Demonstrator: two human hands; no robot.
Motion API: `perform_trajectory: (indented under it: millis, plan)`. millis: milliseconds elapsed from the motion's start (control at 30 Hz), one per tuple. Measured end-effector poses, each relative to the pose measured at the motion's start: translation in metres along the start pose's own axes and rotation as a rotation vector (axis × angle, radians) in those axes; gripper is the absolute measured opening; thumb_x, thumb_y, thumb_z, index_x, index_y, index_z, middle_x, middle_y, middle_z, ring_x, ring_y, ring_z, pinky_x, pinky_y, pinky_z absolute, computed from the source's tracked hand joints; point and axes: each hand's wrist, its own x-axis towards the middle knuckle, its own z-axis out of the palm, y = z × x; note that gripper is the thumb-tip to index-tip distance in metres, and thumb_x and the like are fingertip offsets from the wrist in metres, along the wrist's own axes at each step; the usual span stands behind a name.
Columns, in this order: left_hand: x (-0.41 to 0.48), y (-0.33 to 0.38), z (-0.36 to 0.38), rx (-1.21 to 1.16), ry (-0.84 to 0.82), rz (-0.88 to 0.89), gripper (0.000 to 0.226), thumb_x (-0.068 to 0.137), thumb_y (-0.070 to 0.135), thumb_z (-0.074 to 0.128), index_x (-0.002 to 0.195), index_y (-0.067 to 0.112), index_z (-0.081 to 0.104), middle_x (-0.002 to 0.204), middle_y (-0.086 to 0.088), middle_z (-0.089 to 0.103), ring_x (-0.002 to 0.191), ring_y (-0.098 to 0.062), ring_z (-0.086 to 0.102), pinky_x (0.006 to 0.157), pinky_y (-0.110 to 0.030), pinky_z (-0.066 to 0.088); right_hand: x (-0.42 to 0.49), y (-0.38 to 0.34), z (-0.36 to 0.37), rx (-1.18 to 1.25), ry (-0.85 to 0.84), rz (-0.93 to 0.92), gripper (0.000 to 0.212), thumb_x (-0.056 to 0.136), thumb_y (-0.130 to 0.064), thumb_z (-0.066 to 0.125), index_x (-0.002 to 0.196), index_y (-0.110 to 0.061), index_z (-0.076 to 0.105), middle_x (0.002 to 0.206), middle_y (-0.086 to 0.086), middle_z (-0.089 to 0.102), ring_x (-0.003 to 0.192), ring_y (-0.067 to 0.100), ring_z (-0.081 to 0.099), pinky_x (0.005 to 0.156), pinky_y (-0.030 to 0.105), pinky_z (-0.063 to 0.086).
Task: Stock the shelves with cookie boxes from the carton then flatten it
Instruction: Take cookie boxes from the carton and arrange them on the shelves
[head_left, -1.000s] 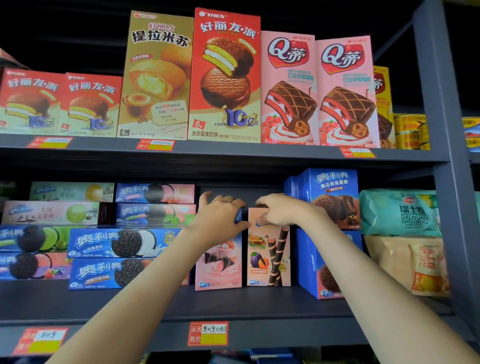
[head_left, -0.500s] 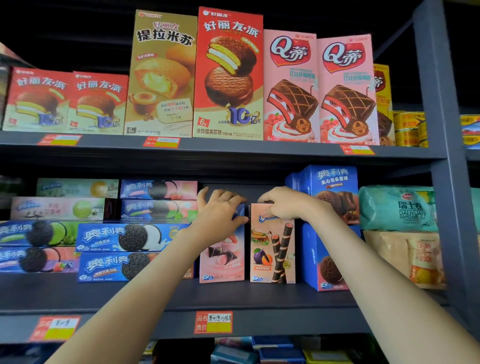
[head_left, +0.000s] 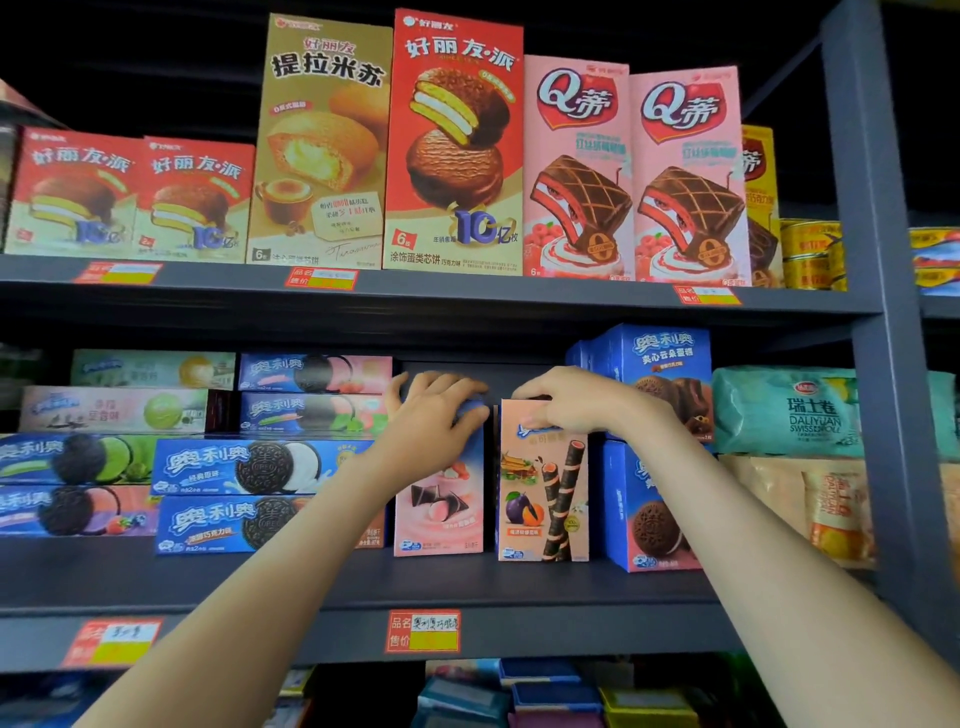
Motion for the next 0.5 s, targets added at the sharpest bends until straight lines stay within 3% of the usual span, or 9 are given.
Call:
perform_trajectory:
  millis: [200, 367, 500]
  plan:
    - [-0.009, -0.002, -0.008, -0.081, 0.115, -0.035, 0.072, 0.072, 0.074, 0.014, 0.111, 0.039, 0.063, 0.131, 0.017, 0.049, 0.129, -0.009, 0.030, 0.091, -0.019, 0.000, 0.003, -0.010, -0.004, 0.092, -0.019, -0.034, 0.024, 0.092, -0.022, 0.060, 0.115, -0.016, 0.066, 0.107, 0.003, 0.069, 0.097, 0.018, 0.065, 0.083, 0.037, 0.051]
    - [-0.015, -0.005, -0.021, -0.142, 0.087, -0.019, 0.074, 0.066, 0.076, 0.021, 0.114, 0.037, 0.061, 0.133, 0.016, 0.046, 0.128, -0.008, 0.026, 0.093, -0.020, 0.002, 0.005, -0.020, -0.002, 0.312, -0.004, -0.073, 0.023, 0.086, -0.029, 0.068, 0.105, -0.016, 0.066, 0.096, 0.002, 0.071, 0.090, 0.018, 0.068, 0.080, 0.035, 0.054]
    - [-0.019, -0.010, -0.031, -0.208, 0.107, -0.020, 0.067, 0.061, 0.078, 0.034, 0.106, 0.037, 0.062, 0.131, 0.018, 0.047, 0.127, -0.008, 0.027, 0.088, -0.013, 0.001, 0.012, -0.031, 0.007, 0.417, 0.034, -0.100, 0.029, 0.080, -0.024, 0.074, 0.105, -0.018, 0.062, 0.102, 0.001, 0.068, 0.094, 0.017, 0.066, 0.089, 0.040, 0.053]
